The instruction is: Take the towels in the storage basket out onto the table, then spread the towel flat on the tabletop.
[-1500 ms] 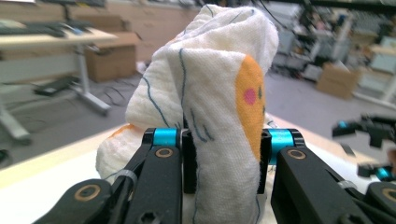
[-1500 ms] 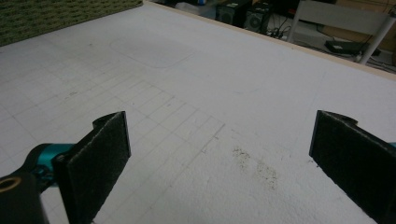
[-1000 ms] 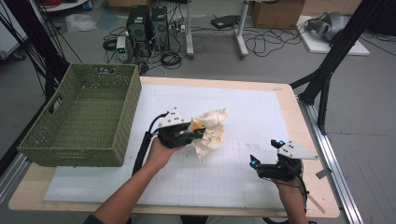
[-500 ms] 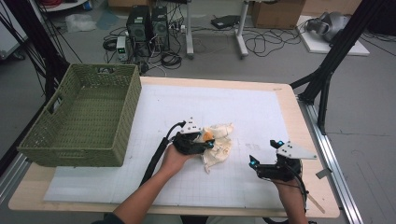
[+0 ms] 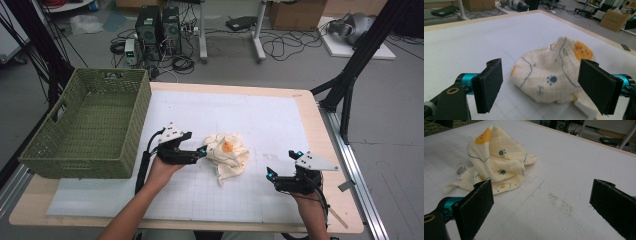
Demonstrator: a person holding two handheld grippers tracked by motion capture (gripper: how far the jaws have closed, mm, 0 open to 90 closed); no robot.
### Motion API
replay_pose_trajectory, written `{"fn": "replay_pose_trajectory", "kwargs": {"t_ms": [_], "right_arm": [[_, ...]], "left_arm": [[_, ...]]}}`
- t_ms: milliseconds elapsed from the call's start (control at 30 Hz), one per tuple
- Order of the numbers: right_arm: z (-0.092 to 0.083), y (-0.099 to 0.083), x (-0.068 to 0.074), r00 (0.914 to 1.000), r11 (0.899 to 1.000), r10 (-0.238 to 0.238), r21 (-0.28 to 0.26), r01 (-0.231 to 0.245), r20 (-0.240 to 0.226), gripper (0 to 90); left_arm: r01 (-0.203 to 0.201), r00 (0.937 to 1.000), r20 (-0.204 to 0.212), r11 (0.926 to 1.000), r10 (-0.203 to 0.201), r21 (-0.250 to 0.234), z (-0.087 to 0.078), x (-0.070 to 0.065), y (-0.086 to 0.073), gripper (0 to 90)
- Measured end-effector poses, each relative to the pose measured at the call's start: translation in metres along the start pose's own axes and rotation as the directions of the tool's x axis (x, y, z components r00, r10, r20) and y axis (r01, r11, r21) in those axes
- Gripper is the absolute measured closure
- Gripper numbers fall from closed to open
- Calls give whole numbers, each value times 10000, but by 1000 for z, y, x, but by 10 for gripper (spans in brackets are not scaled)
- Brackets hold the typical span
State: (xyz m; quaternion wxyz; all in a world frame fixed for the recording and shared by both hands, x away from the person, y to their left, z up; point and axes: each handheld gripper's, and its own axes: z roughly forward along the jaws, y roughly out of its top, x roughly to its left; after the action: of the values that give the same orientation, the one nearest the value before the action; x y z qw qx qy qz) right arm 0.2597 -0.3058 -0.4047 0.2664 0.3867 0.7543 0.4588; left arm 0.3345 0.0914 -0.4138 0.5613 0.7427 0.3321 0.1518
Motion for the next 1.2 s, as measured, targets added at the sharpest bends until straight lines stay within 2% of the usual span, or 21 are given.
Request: {"fn": "replay_pose_trajectory", "kwargs": {"t_ms": [100,200,300,400,533,567,700,933,1200], "right_arm": [[2,0,0,9999,10000,86,24,-86,-88,42],[4,1,-1,9993,9996,293,-16,-293,-211,42],[6,0,-1,9989,9993,377,80,-375,-263,43],[9,-1,-3,9987,9988,476,117,-474,-195,42],[12,-1,-5,9983,9979,555,333,-549,-168,42],[16,-1,-4,9975,9960,671,609,-657,-208,42],[19,-2,-3,9985,9961,506,737,-490,-200,42],[16,-2,-5,9984,9970,560,541,-558,-30,42],[21,-1,-4,9985,9974,544,477,-540,-78,41]], "left_arm": [[73,10000,-12,9999,-73,-88,-12,6,-4,187],[209,9995,-212,9996,-213,-183,-19,11,-8,187],[-7,9998,-179,10000,9,98,-25,12,-13,187],[130,9997,-223,9996,-135,-247,-29,15,-13,187],[151,9995,-279,9995,-159,-265,-30,17,-14,190],[165,9995,-280,9995,-172,-258,-30,17,-15,203],[140,9993,-337,9995,-149,-275,-31,15,-14,202],[224,9987,-448,9993,-236,-285,-31,17,-14,206],[179,9983,-543,9996,-190,-218,-31,17,-15,207]]}}
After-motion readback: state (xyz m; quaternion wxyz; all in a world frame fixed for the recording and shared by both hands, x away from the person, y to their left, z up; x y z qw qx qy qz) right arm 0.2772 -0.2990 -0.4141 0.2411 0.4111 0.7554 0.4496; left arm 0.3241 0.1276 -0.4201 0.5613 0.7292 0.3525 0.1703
